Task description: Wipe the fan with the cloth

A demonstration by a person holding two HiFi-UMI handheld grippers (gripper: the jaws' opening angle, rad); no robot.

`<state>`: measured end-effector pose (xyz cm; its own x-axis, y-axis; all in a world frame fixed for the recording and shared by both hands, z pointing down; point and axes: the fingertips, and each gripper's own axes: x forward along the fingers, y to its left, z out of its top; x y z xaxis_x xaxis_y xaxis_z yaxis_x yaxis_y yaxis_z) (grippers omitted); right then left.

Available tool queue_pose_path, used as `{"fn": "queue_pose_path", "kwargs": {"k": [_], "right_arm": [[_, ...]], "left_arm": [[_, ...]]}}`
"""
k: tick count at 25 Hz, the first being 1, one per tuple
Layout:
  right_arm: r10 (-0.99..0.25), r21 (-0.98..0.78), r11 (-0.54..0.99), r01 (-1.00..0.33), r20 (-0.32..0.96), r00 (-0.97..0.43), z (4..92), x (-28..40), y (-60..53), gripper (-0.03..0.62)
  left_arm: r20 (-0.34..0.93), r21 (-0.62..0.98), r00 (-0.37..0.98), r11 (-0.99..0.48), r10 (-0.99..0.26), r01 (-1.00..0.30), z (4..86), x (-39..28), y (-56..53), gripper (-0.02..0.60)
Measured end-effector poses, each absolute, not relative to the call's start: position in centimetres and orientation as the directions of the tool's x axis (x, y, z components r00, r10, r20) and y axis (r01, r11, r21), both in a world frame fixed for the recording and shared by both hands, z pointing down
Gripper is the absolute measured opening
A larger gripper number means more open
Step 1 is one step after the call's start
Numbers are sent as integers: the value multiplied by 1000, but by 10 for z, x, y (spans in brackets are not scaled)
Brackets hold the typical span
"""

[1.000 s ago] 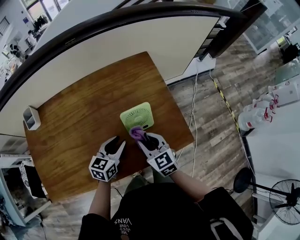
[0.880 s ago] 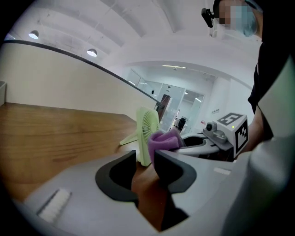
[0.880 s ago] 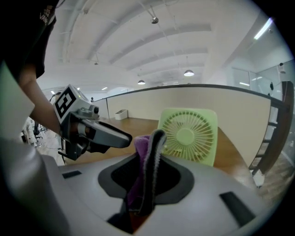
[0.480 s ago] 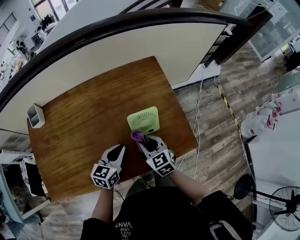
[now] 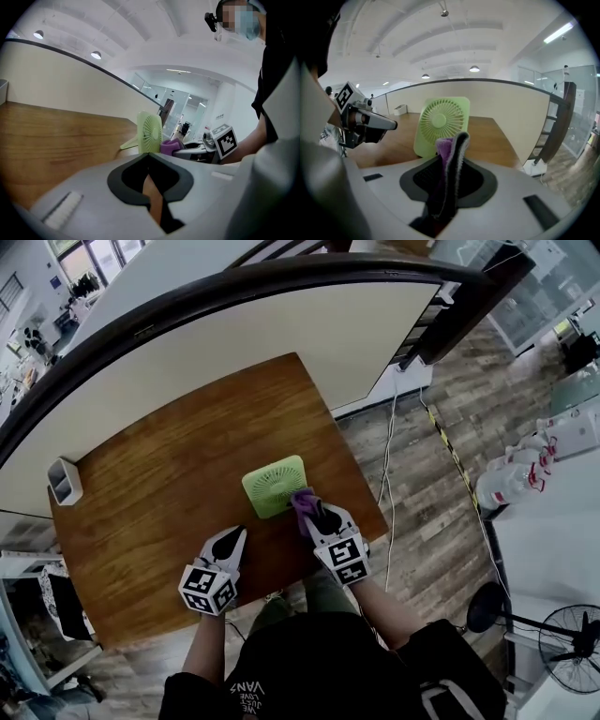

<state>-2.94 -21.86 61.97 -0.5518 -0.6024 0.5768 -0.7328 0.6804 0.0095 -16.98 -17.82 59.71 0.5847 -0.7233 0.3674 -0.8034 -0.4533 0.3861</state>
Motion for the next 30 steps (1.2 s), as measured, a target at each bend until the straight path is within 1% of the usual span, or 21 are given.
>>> {"fn": "queue_pose_path", "kwargs": {"k": [7, 11, 15, 23, 30], "right_arm": [[-663, 32, 593, -804, 586, -466, 622, 1, -230, 94], [-682, 16, 572, -820, 565, -465, 607, 0, -225, 95], [-720, -8, 535, -845, 519, -461, 586, 1, -215, 94], [-818, -43, 446, -894, 385, -427, 521, -3, -179, 94], [-853, -88, 421, -903, 300, -427, 477, -13, -140, 94]], "left_arm": [[369, 390, 600, -467, -710, -793, 597, -161, -178, 12], [352, 384, 601, -475, -718, -792, 586, -162, -175, 12], [323, 379, 607, -489, -726, -786, 571, -166, -170, 11], [253, 352, 636, -543, -729, -763, 528, -177, -147, 11], [174, 349, 644, -565, -745, -748, 486, -191, -117, 11]]}}
